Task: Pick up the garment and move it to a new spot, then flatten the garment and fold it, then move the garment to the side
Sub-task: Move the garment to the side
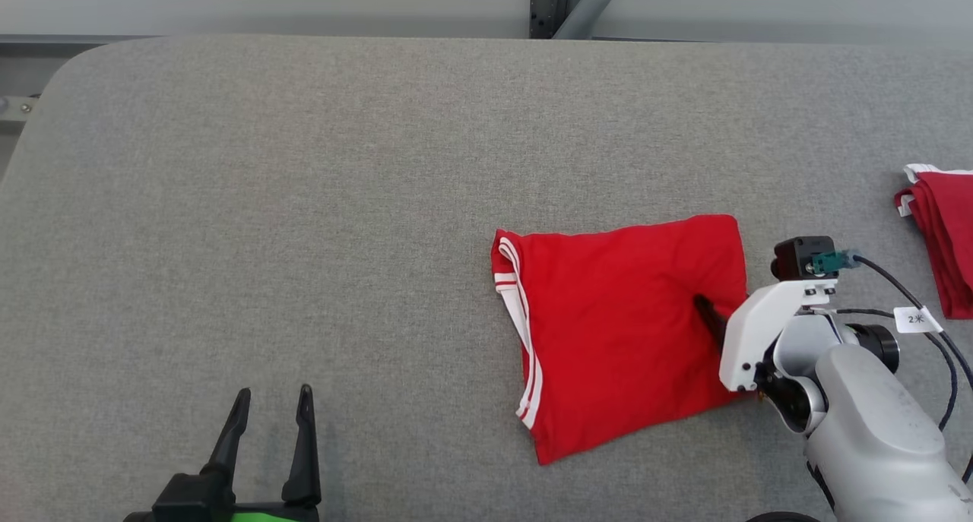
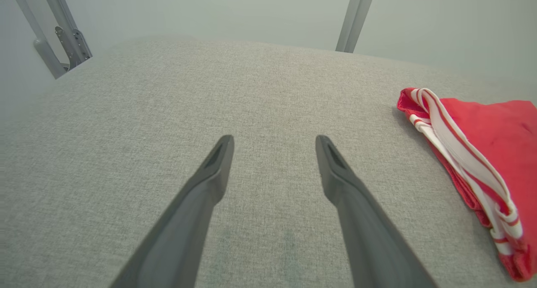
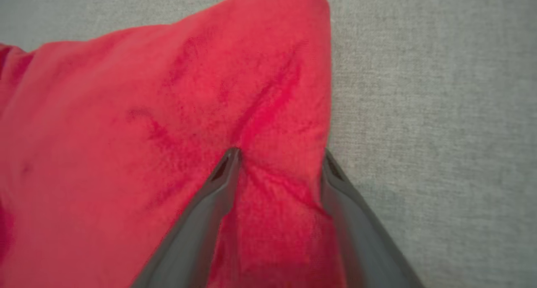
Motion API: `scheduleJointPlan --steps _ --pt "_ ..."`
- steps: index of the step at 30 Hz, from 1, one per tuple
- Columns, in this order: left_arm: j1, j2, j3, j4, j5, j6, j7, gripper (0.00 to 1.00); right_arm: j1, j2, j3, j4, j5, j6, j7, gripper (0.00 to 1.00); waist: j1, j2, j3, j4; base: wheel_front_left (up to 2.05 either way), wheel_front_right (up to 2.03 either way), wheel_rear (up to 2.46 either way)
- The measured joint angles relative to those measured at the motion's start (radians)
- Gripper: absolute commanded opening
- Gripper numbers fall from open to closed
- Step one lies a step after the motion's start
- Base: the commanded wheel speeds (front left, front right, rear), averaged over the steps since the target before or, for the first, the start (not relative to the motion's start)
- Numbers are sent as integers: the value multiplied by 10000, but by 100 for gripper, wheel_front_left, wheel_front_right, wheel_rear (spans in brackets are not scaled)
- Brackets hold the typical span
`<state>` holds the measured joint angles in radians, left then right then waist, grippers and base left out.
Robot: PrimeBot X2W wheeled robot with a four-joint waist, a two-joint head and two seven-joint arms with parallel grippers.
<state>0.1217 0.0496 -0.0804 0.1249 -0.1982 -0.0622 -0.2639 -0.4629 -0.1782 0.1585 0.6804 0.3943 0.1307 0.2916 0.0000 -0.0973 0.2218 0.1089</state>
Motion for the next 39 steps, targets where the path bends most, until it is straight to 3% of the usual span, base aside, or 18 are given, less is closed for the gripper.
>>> scheduleJointPlan --steps 6,13,18,24,31,39 --pt "-7 2 86 -372 -79 117 -2 100 -758 -267 805 31 907 2 -207 0 0 0 88 -186 0 0 0" --pt "-340 2 180 -780 0 163 0 100 -1927 -909 1241 -495 1733 6 -8 0 0 0 264 -1127 0 0 0" --pt "-794 -4 201 -736 462 -142 0 100 -2732 -1749 752 -424 1747 4 -176 0 0 0 692 -2230 0 0 0" --pt "-1088 -6 236 -663 690 -336 0 100 -3619 -2385 130 -414 1655 2 -115 0 0 0 1348 -2975 0 0 0" --pt "-1127 -4 403 -610 780 -422 0 100 -4464 -3078 -276 -740 1662 2 1028 0 1 0 2039 -3155 0 0 0" --pt "-1105 -2 460 -583 848 -435 0 100 -4871 -3854 -1202 -244 1043 4 2080 0 1 0 2148 -2643 0 0 0"
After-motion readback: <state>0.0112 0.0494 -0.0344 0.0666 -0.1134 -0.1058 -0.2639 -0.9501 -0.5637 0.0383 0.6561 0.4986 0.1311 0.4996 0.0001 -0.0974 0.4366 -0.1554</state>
